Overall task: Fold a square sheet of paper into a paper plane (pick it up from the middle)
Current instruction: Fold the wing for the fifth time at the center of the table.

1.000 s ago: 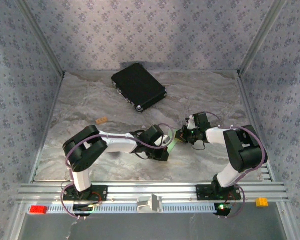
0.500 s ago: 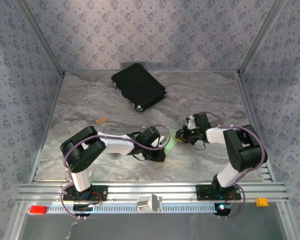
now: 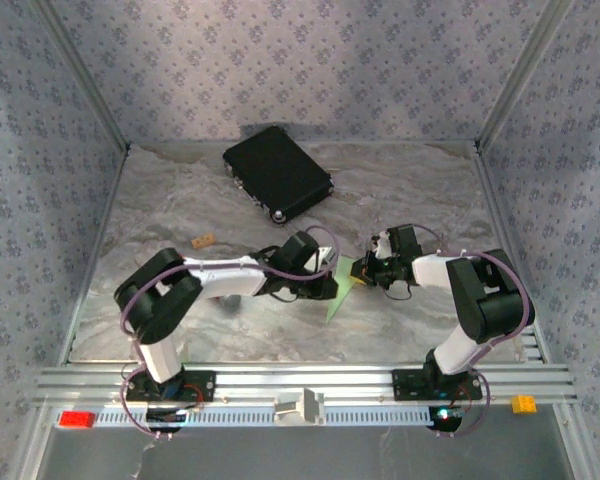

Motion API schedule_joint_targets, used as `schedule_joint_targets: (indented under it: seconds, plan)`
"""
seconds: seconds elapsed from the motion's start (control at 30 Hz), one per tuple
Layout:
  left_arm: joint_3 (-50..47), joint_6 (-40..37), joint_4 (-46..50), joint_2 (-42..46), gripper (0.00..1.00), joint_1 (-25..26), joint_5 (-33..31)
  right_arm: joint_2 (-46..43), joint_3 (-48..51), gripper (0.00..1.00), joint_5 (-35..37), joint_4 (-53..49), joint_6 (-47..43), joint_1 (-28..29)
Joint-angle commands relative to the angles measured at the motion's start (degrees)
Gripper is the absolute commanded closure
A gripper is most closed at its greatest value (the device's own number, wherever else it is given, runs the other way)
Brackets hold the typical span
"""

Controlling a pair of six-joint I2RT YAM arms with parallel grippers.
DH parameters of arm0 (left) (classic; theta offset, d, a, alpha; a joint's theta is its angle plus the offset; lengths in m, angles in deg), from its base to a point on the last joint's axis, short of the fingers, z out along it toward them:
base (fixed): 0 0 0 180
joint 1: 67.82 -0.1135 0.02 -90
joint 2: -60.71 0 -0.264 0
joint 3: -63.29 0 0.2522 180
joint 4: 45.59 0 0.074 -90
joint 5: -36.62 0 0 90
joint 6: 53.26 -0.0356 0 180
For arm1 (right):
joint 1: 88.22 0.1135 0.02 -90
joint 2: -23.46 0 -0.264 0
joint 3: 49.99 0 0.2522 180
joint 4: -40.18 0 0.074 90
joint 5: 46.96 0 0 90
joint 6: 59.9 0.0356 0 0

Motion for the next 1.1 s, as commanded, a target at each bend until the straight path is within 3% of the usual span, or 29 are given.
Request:
schedule_joint_targets:
  seconds: [0.0, 0.3, 0.73, 1.07]
  plan:
    - [4.85, -0.94, 1.66, -4.84, 0.93, -0.43, 0.18, 2.81, 1.61, 0.96, 4.31, -2.83, -0.32, -0.45]
    - [5.26, 0.46, 3.07, -11.87, 0.94, -0.64, -0.12, 3.03, 1.39, 0.96, 3.4, -2.4, -0.2, -0.39]
    - [-0.83, 5.35, 0.61, -10.0, 0.98, 0.06, -3.13, -0.15, -2.91, 0.93, 4.85, -6.75, -3.96, -0.92]
    - [-0.92, 7.12, -1.19, -10.84, 0.99, 0.67, -3.69, 4.14, -6.27, 0.92, 3.4, -4.82, -4.66, -5.32]
